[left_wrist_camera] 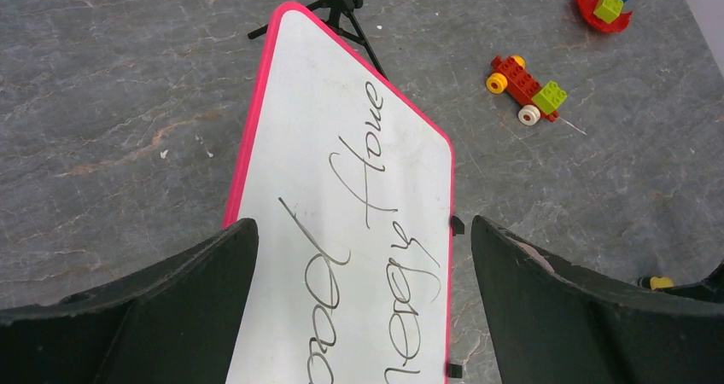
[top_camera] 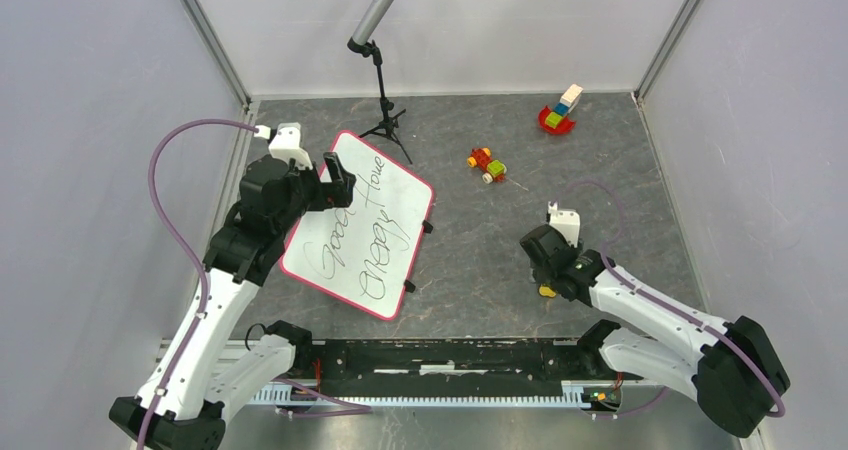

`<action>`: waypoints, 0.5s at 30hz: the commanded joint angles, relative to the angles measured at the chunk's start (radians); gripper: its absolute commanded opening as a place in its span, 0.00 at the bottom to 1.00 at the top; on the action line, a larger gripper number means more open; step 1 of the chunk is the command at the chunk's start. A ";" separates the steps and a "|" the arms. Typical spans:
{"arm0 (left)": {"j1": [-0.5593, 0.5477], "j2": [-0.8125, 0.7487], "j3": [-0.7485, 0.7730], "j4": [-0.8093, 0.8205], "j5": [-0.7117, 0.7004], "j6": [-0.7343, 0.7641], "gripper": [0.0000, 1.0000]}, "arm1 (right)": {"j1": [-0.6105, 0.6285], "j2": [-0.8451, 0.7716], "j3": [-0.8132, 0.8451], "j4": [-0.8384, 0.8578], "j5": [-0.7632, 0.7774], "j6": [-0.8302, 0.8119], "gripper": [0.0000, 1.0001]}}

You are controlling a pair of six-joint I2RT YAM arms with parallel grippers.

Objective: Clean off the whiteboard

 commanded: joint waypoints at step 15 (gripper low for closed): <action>0.004 0.015 -0.006 0.055 -0.009 0.035 1.00 | 0.000 -0.008 -0.079 0.095 -0.020 0.004 0.32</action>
